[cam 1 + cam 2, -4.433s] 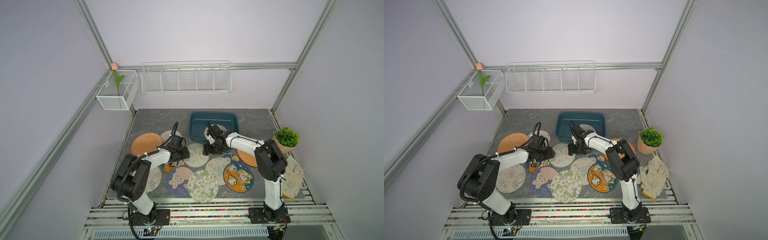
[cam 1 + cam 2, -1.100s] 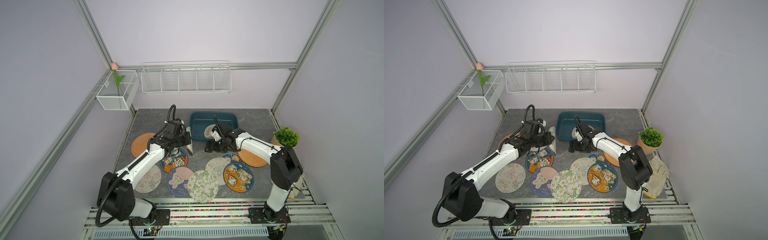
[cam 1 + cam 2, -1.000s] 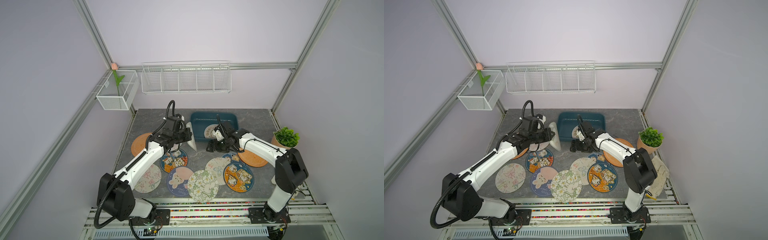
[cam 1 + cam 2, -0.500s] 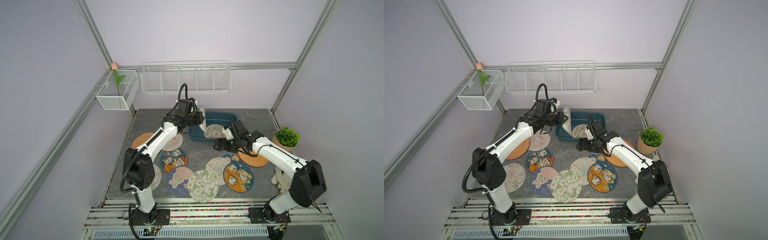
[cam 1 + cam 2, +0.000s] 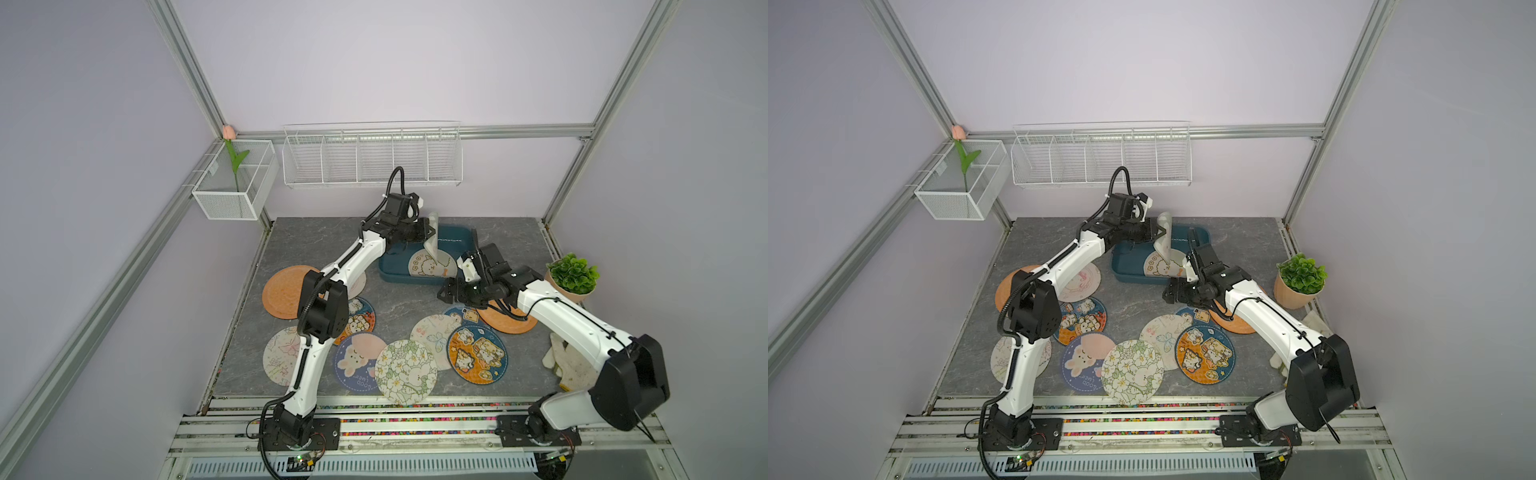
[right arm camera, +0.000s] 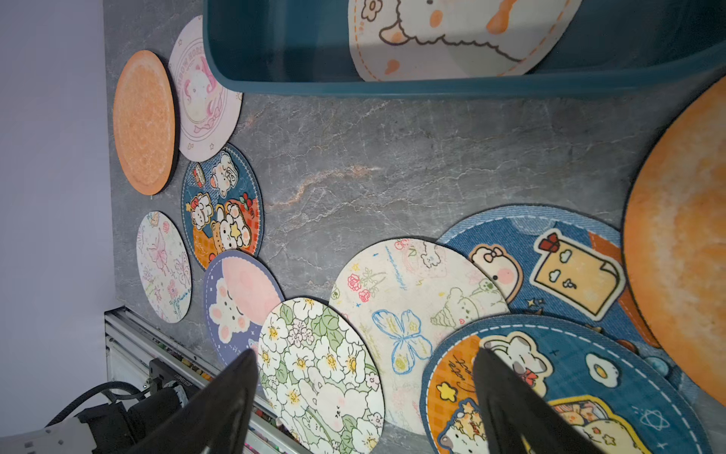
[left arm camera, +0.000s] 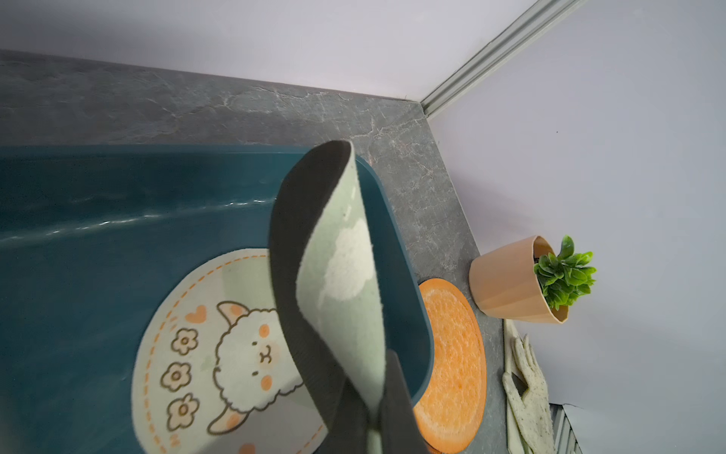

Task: Put the coasters into the storage box
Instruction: Place the coaster in the storage box.

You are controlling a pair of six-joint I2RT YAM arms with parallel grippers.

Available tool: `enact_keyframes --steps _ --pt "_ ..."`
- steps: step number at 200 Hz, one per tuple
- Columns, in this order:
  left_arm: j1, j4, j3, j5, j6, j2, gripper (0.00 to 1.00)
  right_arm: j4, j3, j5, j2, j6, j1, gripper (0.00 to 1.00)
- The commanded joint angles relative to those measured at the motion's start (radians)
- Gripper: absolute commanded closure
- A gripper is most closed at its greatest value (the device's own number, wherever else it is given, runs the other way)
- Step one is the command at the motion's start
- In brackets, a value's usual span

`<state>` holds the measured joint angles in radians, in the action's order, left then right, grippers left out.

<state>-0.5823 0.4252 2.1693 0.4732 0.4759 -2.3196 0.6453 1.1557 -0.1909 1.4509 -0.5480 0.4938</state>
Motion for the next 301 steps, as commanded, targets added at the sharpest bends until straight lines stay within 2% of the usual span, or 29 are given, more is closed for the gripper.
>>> enact_keyframes --steps 1,23,59,91,95,106,111,122,136,168,252,301 --pt "-0.013 0.027 0.063 0.03 -0.026 -0.05 1.0 0.024 -0.016 0.019 -0.021 -0.018 -0.006 0.12" --pt "-0.013 0.07 0.063 -0.044 -0.069 -0.065 1.0 0.025 -0.013 0.019 -0.011 -0.02 -0.008 0.12" --pt "-0.011 0.215 0.068 -0.242 -0.166 -0.1 1.0 0.025 0.008 0.013 0.01 -0.016 -0.009 0.12" --pt "-0.011 0.235 -0.008 -0.379 -0.211 -0.07 1.0 0.027 0.037 0.0 0.042 -0.006 -0.009 0.12" --pt "-0.012 0.232 -0.018 -0.391 -0.213 -0.063 0.95 0.026 0.04 -0.002 0.043 -0.006 -0.008 0.12" --pt "-0.012 0.221 -0.043 -0.411 -0.219 -0.046 0.69 0.025 0.044 -0.006 0.05 -0.003 -0.009 0.12" --pt "-0.012 0.219 -0.05 -0.418 -0.22 -0.039 0.6 0.025 0.046 -0.008 0.054 -0.002 -0.009 0.12" --pt "-0.012 0.218 -0.064 -0.43 -0.22 -0.027 0.48 0.024 0.051 -0.011 0.06 0.002 -0.008 0.12" --pt "-0.012 0.202 -0.097 -0.436 -0.216 -0.002 0.38 0.024 0.055 -0.015 0.066 0.006 -0.008 0.12" --pt "-0.011 0.128 -0.216 -0.443 -0.199 0.084 0.28 0.03 0.064 -0.018 0.081 0.021 -0.006 0.12" --pt "-0.01 -0.062 -0.62 -0.397 -0.089 0.41 0.23 0.051 0.174 -0.056 0.187 0.089 0.009 0.12" --pt "0.029 -0.113 -0.869 -0.384 0.023 0.627 0.23 0.034 0.243 -0.081 0.275 0.092 0.073 0.12"
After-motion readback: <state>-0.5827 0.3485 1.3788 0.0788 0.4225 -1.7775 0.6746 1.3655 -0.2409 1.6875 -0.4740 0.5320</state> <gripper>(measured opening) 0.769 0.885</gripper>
